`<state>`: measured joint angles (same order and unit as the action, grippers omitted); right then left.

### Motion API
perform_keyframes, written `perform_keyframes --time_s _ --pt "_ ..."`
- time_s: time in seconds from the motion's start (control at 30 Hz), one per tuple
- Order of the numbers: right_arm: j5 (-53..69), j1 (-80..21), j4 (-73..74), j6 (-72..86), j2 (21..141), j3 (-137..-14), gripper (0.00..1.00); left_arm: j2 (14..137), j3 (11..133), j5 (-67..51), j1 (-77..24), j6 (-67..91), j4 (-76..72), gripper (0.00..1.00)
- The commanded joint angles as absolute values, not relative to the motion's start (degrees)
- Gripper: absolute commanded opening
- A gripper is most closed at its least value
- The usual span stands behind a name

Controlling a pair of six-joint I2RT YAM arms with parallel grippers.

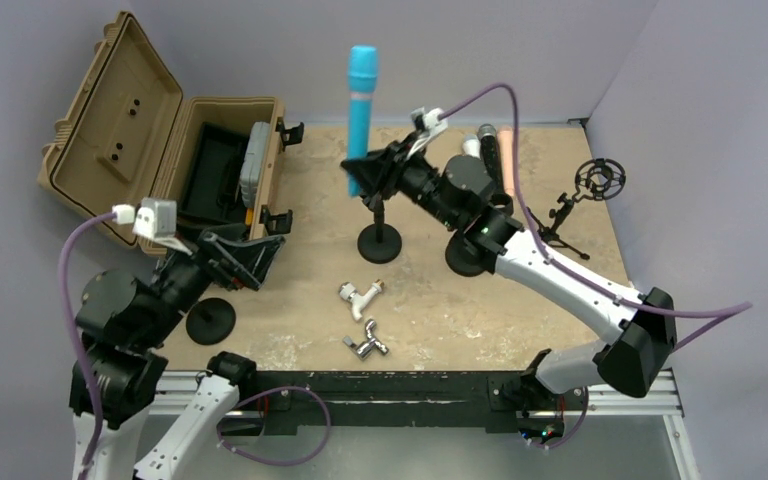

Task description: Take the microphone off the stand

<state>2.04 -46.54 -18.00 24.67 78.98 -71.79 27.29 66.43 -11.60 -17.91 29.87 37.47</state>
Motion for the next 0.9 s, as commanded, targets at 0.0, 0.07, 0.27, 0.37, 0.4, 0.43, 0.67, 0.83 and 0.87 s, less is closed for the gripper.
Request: perform_keyframes --time_s 0.0,0.07,0.27,0.37,0.4,0.43,0.67,0.83,0.87 --pt "-16.84 -39.36 -9.11 12.30 79.65 -78.60 0.00 23.10 67.85 -2.85 -17.91 23.24 43.41 1.00" --pt "-21.05 -36.14 -7.86 8.99 82.76 -81.32 0.00 21.33 67.93 -1.63 -17.93 21.89 45.10 1.00" --pt "-22.09 -25.65 2.66 6.11 100.11 -96.68 0.00 18.80 69.49 2.89 -17.93 19.26 48.89 1.00" --pt "-20.95 -22.85 12.01 4.43 111.08 -110.33 0.00 18.40 71.10 4.10 -17.91 18.29 51.01 1.00" --pt "-20.70 -22.02 15.65 3.87 115.09 -114.94 0.00 18.23 71.56 4.59 -17.93 18.02 51.74 1.00" --pt "-20.93 -21.38 19.14 3.58 118.47 -119.12 0.00 18.08 71.98 5.03 -17.93 17.80 52.19 1.00" --pt "-16.54 -17.09 23.36 2.90 125.92 -121.97 0.00 16.50 71.44 6.33 -17.93 17.15 53.78 1.00" --pt "-13.81 -15.86 25.88 3.23 128.43 -121.14 0.00 17.07 71.44 6.13 -17.93 16.52 53.61 1.00" --pt "-13.69 -15.68 26.56 3.44 128.96 -121.19 0.00 17.29 71.75 6.33 -17.93 16.12 53.79 1.00"
